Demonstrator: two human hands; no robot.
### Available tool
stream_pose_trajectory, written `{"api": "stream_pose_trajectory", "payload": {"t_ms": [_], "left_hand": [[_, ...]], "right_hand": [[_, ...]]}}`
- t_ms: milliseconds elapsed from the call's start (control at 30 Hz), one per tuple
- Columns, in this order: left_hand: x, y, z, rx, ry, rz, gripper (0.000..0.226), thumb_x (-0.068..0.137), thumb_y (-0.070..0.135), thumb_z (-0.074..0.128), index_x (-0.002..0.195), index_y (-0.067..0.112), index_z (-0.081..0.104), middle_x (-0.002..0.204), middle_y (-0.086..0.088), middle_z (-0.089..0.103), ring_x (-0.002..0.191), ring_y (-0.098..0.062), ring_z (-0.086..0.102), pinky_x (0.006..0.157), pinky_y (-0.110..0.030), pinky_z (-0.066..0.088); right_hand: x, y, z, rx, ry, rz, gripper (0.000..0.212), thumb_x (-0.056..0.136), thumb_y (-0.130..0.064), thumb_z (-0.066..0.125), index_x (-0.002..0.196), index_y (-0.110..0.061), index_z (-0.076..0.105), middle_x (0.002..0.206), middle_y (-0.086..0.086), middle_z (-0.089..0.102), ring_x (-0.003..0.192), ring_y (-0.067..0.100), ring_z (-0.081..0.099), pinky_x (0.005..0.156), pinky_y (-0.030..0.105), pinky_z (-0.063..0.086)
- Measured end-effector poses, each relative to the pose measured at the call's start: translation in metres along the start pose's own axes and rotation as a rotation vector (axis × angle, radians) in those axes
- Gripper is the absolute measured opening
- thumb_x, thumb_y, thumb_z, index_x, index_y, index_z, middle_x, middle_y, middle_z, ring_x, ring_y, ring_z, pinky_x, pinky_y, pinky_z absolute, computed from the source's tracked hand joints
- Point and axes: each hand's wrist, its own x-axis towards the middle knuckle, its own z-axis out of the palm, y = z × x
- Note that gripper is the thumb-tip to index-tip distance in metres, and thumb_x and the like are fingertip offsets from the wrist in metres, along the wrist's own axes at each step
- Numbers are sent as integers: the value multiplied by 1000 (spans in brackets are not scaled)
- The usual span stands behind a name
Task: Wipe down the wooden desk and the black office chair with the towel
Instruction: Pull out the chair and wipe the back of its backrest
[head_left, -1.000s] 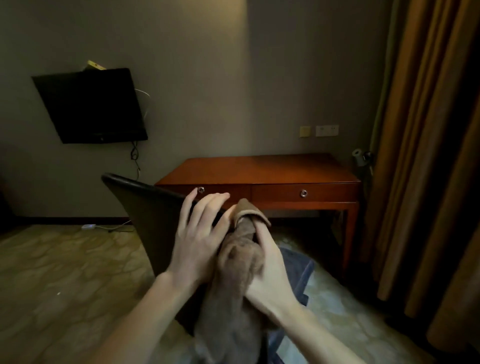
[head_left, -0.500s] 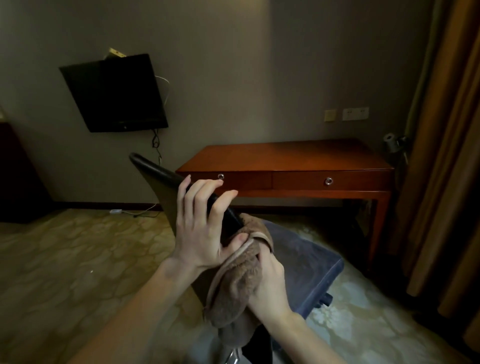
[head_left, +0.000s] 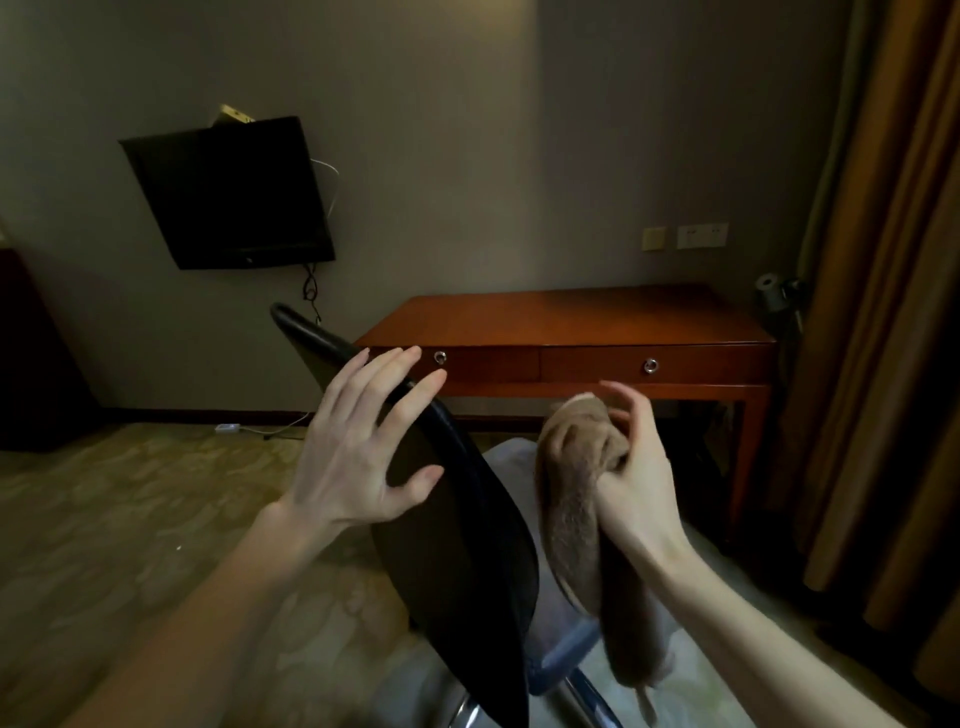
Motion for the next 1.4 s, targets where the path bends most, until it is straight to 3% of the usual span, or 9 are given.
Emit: {"api": "stream_pose_trajectory", "payload": {"t_ms": [200, 467, 700, 800, 933, 1067, 1233, 1333, 1400], "left_hand": [[1, 19, 16, -74, 89, -128, 72, 100, 61, 41, 153, 13, 38, 159, -19, 35, 152, -35, 29, 124, -62, 16], [-4, 5, 5, -194, 160, -128, 43, 106, 23, 35, 137, 6, 60, 146, -16, 55, 140, -34, 48, 117, -64, 31], [-9, 6, 13, -147, 229, -228, 35, 101, 13, 42, 125, -2, 63, 138, -24, 57, 137, -38, 48, 113, -65, 35], [-11, 3, 9, -160, 218, -225, 35, 101, 12, 45, 127, -2, 63, 140, -23, 56, 139, -37, 46, 111, -63, 37], [-9, 5, 3, -125, 200, -202, 35, 102, 18, 47, 125, -1, 65, 136, -20, 60, 136, -35, 50, 114, -58, 38], [4, -8, -8, -96, 173, -101, 38, 103, 30, 45, 112, 4, 71, 115, -13, 70, 116, -32, 61, 109, -41, 41], [24, -8, -7, -168, 105, -232, 47, 99, 45, 39, 95, 8, 68, 93, -7, 67, 98, -27, 62, 115, -53, 33], [24, 10, 2, -197, 206, -323, 47, 98, 45, 41, 86, 6, 63, 86, -8, 61, 91, -29, 59, 109, -55, 37], [24, 17, 6, -189, 255, -341, 45, 98, 43, 42, 83, 5, 62, 84, -9, 60, 88, -29, 57, 105, -55, 39]], "right_hand": [[-17, -35, 70, 58, -32, -308, 45, 89, -30, 71, 129, -42, 54, 131, -21, 59, 128, 5, 54, 110, 43, 43], [-42, 40, 119, -121, -21, -435, 82, 87, -39, 73, 157, -26, 34, 158, -18, 39, 143, 5, 42, 116, 21, 34], [-82, 120, 103, -238, -225, -215, 73, 85, -28, 69, 152, -35, 41, 153, -38, 32, 141, -6, 39, 115, 14, 30], [-81, 123, 84, -312, -241, -4, 58, 82, -36, 63, 138, -45, 54, 136, -27, 60, 122, 4, 61, 102, 16, 44], [-59, 107, 65, -221, 66, 364, 37, 81, -63, 55, 111, -41, 50, 96, -7, 71, 91, 21, 65, 84, 36, 47], [-22, 79, 47, 8, 340, 581, 30, 86, -20, 68, 107, -20, 46, 117, 12, 59, 102, 26, 59, 92, 36, 45], [0, 16, 51, 124, 437, 319, 26, 82, -9, 60, 103, -22, 67, 123, 13, 60, 105, 26, 62, 94, 38, 53], [1, -14, 78, 21, 445, 196, 29, 86, -17, 58, 102, -42, 62, 118, -8, 51, 114, 23, 52, 102, 38, 41], [-7, -19, 105, -13, 343, 120, 31, 91, -13, 56, 110, -36, 62, 116, -8, 58, 110, 21, 57, 102, 37, 43]]}}
